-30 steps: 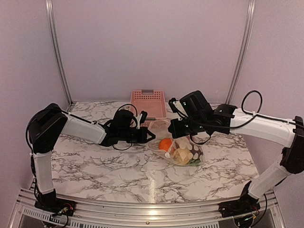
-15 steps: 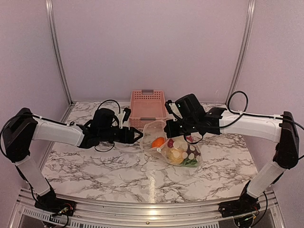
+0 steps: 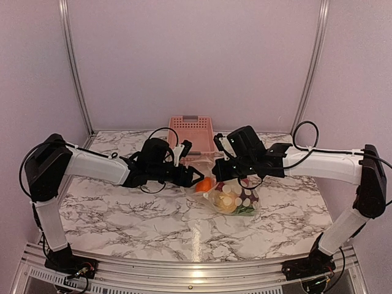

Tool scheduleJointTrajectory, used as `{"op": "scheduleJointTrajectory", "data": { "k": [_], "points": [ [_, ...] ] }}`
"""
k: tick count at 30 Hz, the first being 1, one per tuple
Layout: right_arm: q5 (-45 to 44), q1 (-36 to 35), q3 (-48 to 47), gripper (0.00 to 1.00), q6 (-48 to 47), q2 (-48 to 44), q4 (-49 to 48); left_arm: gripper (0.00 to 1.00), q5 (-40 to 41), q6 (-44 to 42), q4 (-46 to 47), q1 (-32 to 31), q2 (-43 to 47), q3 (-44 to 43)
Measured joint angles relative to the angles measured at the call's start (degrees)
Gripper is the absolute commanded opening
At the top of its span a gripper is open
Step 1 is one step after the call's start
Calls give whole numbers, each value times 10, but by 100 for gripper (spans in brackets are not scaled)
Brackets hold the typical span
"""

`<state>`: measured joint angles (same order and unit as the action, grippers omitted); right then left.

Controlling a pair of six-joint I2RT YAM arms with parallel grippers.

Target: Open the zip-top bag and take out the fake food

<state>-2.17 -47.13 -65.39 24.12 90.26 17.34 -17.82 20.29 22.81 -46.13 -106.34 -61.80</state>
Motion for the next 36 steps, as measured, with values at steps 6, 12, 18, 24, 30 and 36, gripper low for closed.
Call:
{"op": "scheduleJointTrajectory", "data": {
  "k": [6, 12, 18, 24, 30, 36],
  "points": [
    [0, 1, 4, 0, 3, -7, -5, 80, -3, -11, -29, -7, -63, -54],
    [0, 1, 4, 0, 3, -9, -7, 81, -5, -19, -52, -17, -101, -80],
    [0, 1, 9, 0, 4, -9, -9, 67, -12, -29, -66, -21, -114, -94],
    [0, 2, 13, 0, 4, -9, -10, 46, -14, -31, -68, -21, -111, -91],
    [0, 4, 15, 0, 4, -9, -10, 37, -6, -29, -68, -20, -80, -64],
    [0, 5, 19, 0, 4, -9, -11, 70, -2, -32, -68, -16, -54, -47]
  ]
}}
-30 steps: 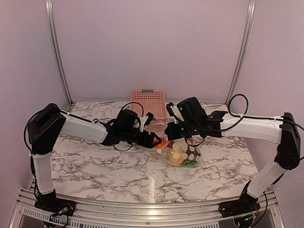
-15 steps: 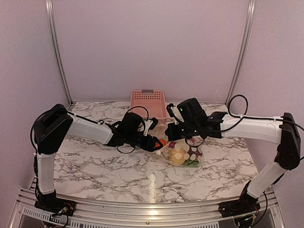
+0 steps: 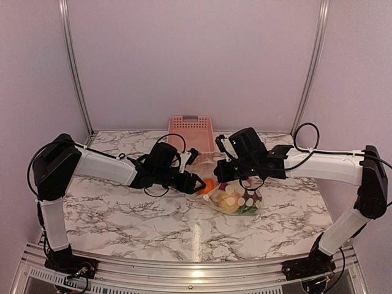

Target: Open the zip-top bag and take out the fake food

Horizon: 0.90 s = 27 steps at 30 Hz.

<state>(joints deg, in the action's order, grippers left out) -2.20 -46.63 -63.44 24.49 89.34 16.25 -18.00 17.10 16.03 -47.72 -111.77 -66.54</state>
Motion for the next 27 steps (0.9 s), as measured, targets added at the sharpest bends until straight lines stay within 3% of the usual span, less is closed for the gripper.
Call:
{"op": "scheduleJointTrajectory", "data": {
  "k": [9, 12, 19, 27],
  "points": [
    [0, 0, 1, 0, 0, 0, -4, 85, 3, -13, -14, -12, -24, -35],
    [0, 0, 1, 0, 0, 0, -4, 84, 3, -16, -16, -16, -45, -56],
    [0, 0, 7, 0, 0, 0, -8, 76, 7, -21, -31, -17, -87, -86],
    [0, 1, 8, 0, 0, 0, -10, 46, 29, -23, -32, -18, -86, -87]
  ]
}}
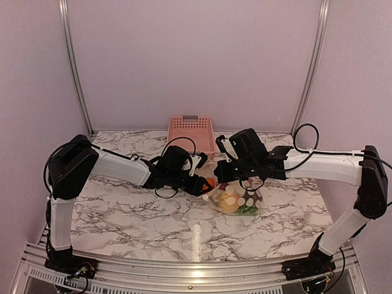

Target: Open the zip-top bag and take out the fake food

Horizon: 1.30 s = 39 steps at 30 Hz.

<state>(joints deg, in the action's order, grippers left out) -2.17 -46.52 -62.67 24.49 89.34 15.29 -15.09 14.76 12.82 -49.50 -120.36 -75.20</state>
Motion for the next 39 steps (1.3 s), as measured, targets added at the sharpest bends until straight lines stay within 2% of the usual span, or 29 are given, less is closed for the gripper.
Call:
{"op": "scheduleJointTrajectory", "data": {
  "k": [5, 7, 17, 26, 32, 39],
  "points": [
    [0, 2, 1, 0, 0, 0, -2, 33, 8, 3, 6, 4, 26, 37],
    [0, 2, 4, 0, 0, 0, -3, 31, 12, 5, 6, 7, 44, 57],
    [2, 5, 11, 0, 0, 0, -3, 29, 30, 6, 7, 20, 133, 117],
    [3, 8, 18, 0, 0, 0, -9, 30, -23, 31, 46, 80, 231, 160],
    [7, 8, 18, 0, 0, 0, -14, 30, -34, 48, 58, 130, 231, 136],
    [9, 8, 19, 0, 0, 0, -16, 31, -17, 49, 40, 170, 146, -11]
  ]
}}
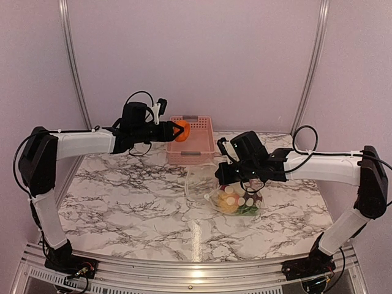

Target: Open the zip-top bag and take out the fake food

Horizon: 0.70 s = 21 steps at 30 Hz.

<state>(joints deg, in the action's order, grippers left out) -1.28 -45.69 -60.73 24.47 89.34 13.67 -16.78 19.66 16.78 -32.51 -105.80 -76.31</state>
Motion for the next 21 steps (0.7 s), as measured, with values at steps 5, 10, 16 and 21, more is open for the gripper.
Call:
{"op": "scheduleJointTrajectory", "data": {
  "k": [5, 10, 16, 21],
  "points": [
    [4, 0, 6, 0, 0, 0, -3, 32, 28, -17, -30, 13, -95, -113],
    [6, 0, 7, 0, 0, 0, -4, 33, 57, -37, -69, 18, -193, -226],
    [6, 0, 7, 0, 0, 0, -4, 35, 81, -58, -116, 18, -304, -362],
    [7, 0, 7, 0, 0, 0, -4, 39, 103, -73, -155, 18, -381, -457]
  ]
}}
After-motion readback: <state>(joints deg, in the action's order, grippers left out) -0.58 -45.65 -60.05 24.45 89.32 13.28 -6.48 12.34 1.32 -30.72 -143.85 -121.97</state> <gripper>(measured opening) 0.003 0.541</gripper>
